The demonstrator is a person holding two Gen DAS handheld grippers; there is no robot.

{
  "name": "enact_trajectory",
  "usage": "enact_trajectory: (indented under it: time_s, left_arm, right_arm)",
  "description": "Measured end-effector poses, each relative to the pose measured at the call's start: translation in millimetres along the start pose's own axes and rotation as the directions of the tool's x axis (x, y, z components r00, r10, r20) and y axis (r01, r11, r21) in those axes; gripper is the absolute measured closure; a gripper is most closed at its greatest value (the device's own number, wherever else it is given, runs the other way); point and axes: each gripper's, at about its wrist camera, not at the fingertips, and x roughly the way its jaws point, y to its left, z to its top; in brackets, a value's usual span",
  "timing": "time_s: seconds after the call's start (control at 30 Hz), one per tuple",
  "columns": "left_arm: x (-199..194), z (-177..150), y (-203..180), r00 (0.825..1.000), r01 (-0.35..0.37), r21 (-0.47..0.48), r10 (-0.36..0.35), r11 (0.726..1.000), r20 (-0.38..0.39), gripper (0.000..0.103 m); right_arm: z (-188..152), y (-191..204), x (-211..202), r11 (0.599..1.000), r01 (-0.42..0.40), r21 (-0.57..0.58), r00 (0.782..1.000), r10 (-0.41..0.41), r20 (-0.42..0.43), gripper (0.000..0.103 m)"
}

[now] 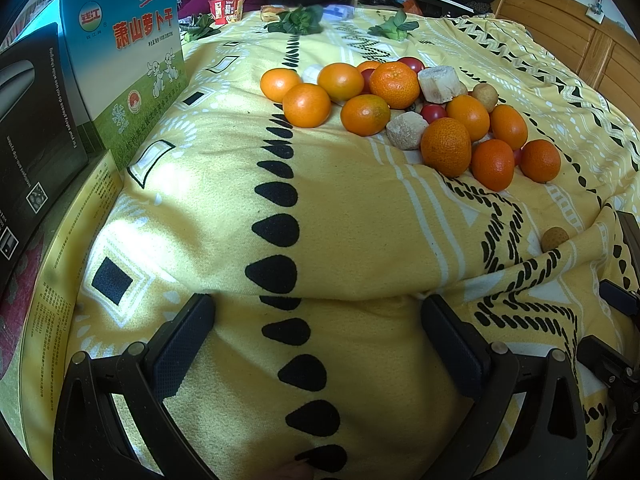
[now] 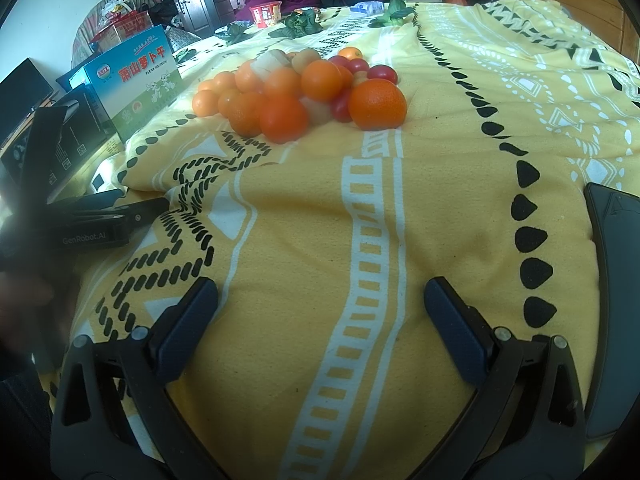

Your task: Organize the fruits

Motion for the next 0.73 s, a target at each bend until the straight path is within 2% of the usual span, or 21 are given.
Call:
enact_trajectory:
  time_s: [0.53,0.73]
  left_arm:
    - [-0.3,0.4,-0.7,1.0,-0.001,-0.005,0.001,1.0,-0.005,0.0]
    - [-0.6,1.7,4.0,1.0,0.019,-0.04,-0.018,0.999,0.008,0.0]
  right_arm:
    - [0.9,0.5,-0.6,1.0,-0.007,0.005,1.0,0.007,0.004,0.0]
    - [0.5,0.1,-0.7,1.0,-0.006,0.004,1.0,0.006,0.005,0.0]
